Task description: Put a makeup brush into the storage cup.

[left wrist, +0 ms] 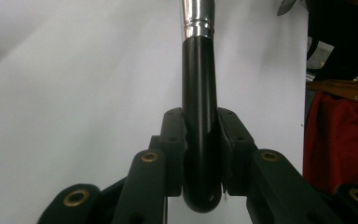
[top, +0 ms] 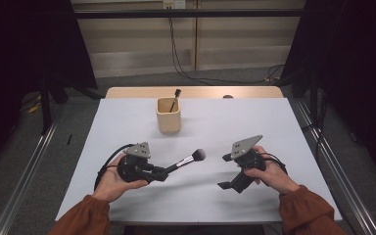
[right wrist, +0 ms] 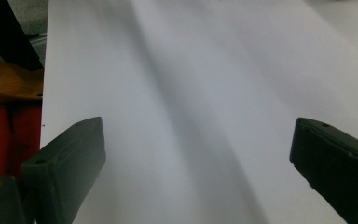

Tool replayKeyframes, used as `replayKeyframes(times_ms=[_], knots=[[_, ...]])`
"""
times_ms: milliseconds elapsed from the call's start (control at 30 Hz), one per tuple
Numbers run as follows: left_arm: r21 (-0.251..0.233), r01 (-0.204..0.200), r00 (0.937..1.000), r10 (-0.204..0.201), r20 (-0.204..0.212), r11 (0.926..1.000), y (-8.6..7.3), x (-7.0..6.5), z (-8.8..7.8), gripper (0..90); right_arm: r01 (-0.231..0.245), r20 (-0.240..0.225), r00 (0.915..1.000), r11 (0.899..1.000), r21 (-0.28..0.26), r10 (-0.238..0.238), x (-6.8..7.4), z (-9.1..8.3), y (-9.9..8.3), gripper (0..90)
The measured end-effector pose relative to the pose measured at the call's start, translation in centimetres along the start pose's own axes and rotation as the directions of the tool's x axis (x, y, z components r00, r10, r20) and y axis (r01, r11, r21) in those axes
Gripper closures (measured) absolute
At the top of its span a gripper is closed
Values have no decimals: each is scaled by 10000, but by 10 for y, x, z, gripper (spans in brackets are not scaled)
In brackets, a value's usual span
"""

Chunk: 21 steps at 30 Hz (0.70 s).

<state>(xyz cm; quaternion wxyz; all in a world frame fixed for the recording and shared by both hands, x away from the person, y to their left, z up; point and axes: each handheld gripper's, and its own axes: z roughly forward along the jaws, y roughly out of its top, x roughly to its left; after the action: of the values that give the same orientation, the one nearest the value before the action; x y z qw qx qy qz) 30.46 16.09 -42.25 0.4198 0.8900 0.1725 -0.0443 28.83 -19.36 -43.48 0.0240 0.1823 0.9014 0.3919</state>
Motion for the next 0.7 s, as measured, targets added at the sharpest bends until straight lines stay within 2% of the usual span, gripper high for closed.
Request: replayKeyframes(times_ms=[100, 267, 400, 533, 633, 700], knots=[[-187, 91, 10000, -91, -15, 9998, 0, -1, 0, 745, -34, 43, 10000, 9996, -277, 35, 2, -1, -1, 38], [-655, 177, 9993, -198, -308, 9977, 0, -1, -1, 745, -22, 37, 10000, 9945, -1044, 26, 5, -1, -4, 39], [-1013, 222, 9988, -265, -408, 9946, -1, -2, -1, 745, -106, 113, 9999, 9922, -1239, 121, 6, -1, -6, 54], [-1364, 214, 9987, -275, -429, 9904, 0, -3, -1, 744, -438, -180, 9990, 9890, -1415, 417, 7, -3, -6, 50], [-1430, 173, 9989, -235, -413, 9896, 1, -5, -1, 745, -341, 89, 9993, 9813, -1894, 364, 10, -4, -5, 43], [-1572, 170, 9990, -233, -384, 9874, 1, -6, -1, 745, -318, 197, 9991, 9692, -2443, 377, 11, -4, -5, 36]])
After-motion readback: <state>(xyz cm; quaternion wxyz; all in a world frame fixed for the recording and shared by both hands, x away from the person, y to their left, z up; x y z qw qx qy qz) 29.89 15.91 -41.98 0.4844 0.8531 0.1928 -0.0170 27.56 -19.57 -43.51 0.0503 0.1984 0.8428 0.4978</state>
